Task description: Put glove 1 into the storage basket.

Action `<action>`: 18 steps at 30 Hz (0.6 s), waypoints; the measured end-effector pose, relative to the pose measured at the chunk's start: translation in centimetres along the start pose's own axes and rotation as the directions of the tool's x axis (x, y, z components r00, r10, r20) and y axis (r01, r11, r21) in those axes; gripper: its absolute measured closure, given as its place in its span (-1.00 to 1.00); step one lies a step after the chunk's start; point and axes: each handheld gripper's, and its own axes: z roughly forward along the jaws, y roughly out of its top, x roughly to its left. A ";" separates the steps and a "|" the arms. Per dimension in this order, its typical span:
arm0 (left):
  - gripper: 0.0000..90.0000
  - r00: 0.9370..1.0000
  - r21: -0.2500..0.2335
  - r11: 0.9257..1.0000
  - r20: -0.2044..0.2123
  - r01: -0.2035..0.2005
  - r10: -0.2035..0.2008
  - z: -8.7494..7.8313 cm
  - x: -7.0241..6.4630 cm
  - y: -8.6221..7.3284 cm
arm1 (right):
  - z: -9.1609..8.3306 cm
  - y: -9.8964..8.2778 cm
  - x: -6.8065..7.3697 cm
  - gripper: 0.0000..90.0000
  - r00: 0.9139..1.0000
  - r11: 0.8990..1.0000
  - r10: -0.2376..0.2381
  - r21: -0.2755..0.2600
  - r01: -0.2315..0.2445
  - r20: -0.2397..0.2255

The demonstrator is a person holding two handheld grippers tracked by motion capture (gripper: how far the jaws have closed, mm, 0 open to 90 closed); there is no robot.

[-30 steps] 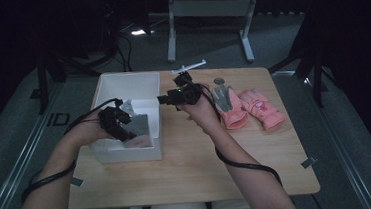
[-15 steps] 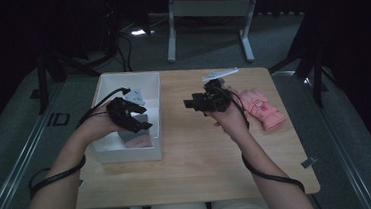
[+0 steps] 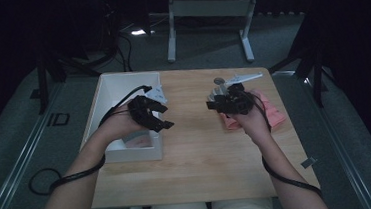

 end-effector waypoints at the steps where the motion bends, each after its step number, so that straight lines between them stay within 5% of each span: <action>1: -0.13 1.000 -0.010 1.000 0.012 0.005 -0.005 0.2 -0.1 0.3 | -0.2 -0.2 -0.2 0.16 1.000 1.000 0.002 -0.004 -0.002 0.004; 10: -0.11 1.000 0.009 1.000 0.010 0.003 -0.003 2.5 -2.1 1.9 | -1.6 -2.3 -2.8 0.19 0.999 1.000 -0.016 -0.002 0.017 0.050; 18: -0.13 0.998 -0.047 0.999 0.066 0.016 -0.013 5.5 -5.4 2.4 | -2.8 -3.6 -5.3 0.22 0.996 1.000 -0.024 0.001 0.024 0.083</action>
